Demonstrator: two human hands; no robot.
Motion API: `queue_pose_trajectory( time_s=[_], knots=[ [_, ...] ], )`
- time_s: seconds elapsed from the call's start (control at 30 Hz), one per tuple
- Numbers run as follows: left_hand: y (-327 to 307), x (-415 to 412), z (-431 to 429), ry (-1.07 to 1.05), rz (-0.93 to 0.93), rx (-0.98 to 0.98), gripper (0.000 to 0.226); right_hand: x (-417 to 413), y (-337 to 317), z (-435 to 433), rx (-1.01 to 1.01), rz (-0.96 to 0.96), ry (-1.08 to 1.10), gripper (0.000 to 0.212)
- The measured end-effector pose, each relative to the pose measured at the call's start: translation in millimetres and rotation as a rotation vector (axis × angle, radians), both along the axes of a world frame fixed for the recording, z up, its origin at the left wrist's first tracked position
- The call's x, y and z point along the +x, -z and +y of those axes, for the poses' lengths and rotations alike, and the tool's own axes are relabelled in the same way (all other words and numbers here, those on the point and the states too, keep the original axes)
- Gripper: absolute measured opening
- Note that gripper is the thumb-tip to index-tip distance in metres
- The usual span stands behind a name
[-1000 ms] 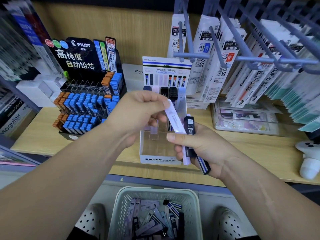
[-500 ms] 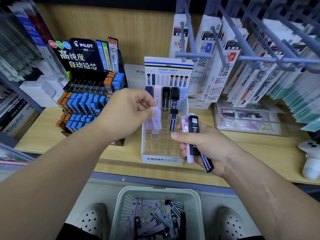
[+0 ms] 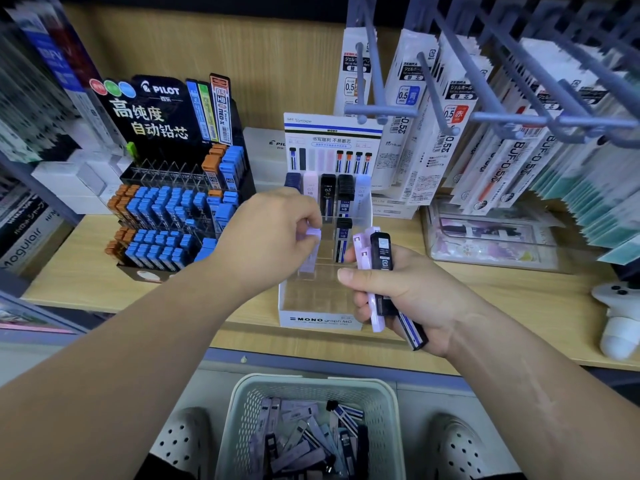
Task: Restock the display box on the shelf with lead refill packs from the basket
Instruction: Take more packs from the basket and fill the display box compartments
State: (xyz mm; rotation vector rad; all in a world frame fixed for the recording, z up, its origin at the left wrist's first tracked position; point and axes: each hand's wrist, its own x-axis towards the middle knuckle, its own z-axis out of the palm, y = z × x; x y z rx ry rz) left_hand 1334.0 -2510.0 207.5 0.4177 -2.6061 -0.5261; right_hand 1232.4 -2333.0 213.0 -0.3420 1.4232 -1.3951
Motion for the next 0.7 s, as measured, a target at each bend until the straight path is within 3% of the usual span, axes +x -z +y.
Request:
queue_pose_trajectory(
  time_s=[0.1, 0.17, 0.23, 0.5, 0.7],
  knots=[
    [-16.0, -2.3, 15.9, -0.034, 0.051, 0.374, 0.009, 2.5, -2.8, 0.1, -0.008, 0.032, -0.063, 0.027],
    [-25.4, -3.2, 26.0, -0.030, -0.009, 0.707, 0.018, 3.6, -3.9, -0.4, -0.018, 0.047, -0.080, 0.025],
    [-28.1, -3.0, 32.1, -0.011, -0.064, 0.879, 0.015, 4.4, -4.6, -0.9, -0.021, 0.074, -0.088, 0.024],
    [-20.8, -0.6, 27.6, -0.027, -0.169, 1.052, 0.010, 6.9, -7.6, -1.1, 0.006, 0.136, -0.107, 0.027],
    [-21.2, 0.7, 27.1, -0.041, -0.054, 1.181, 0.012, 7.0, -13.8, -2.3, -0.025, 0.040, -0.040, 0.008]
  ],
)
